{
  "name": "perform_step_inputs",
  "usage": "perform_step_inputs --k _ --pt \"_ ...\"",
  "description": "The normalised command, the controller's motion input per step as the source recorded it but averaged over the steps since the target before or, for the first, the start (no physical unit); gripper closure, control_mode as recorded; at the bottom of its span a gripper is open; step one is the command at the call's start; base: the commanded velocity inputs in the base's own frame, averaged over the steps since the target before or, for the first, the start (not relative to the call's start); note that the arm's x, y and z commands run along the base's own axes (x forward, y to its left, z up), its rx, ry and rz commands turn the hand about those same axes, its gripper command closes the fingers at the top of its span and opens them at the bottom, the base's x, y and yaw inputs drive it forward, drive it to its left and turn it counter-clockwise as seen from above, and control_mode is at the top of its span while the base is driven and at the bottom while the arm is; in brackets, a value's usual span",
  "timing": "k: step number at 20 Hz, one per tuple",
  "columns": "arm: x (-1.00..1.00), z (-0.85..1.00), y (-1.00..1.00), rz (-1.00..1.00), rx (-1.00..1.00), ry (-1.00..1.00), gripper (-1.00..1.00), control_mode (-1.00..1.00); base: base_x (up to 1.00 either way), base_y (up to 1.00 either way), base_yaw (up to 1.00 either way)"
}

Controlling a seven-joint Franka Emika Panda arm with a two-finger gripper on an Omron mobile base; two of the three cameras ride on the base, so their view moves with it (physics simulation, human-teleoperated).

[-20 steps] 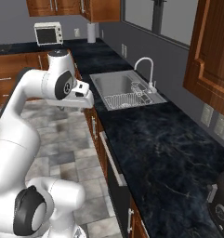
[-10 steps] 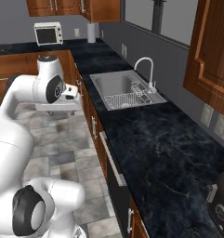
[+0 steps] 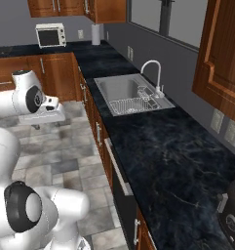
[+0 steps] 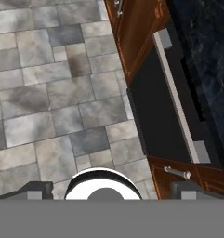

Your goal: Open the dishwasher door and pull out the top rack.

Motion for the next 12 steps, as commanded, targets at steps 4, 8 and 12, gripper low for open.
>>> perform_step_inputs --k 4,8,12 --pt "0.13 -0.4 0.45 -0.06 -0.2 0.0 -1.0 -1.0 0.0 0.0 0.0" --pt "0.11 -0.37 0.13 -0.08 -0.24 0.0 -1.0 -1.0 0.0 0.0 0.0" --pt "0.08 -0.32 0.0 -0.08 -0.24 0.0 -1.0 -1.0 0.0 0.0 0.0"
